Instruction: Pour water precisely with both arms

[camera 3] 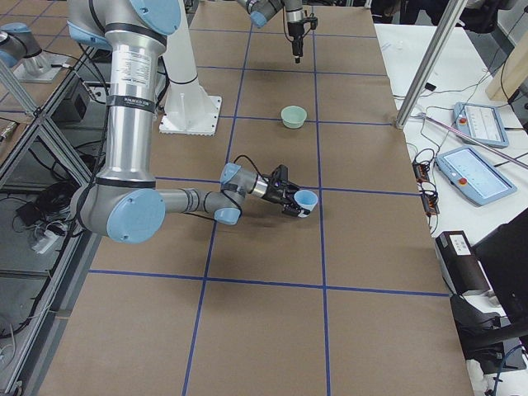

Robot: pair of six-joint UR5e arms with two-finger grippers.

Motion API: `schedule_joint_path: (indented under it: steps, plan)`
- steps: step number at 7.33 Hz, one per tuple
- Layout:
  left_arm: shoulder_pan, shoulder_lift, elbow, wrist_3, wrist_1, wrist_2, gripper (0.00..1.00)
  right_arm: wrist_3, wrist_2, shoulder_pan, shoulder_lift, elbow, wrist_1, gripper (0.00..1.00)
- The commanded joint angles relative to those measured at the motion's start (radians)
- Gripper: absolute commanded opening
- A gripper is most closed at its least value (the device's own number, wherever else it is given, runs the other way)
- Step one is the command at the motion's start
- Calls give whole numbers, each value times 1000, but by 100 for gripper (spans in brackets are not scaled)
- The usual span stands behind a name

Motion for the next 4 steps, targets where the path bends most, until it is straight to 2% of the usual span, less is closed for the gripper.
schedule_joint_path:
  steps: [1,4]
  plan:
    - [1,-11,5,-1,1,0,100,0,-23,-21,9,-13,9,99]
    - [3,-20,6,-22,1,2,100,-5,-25,-17,-3,-13,76,100]
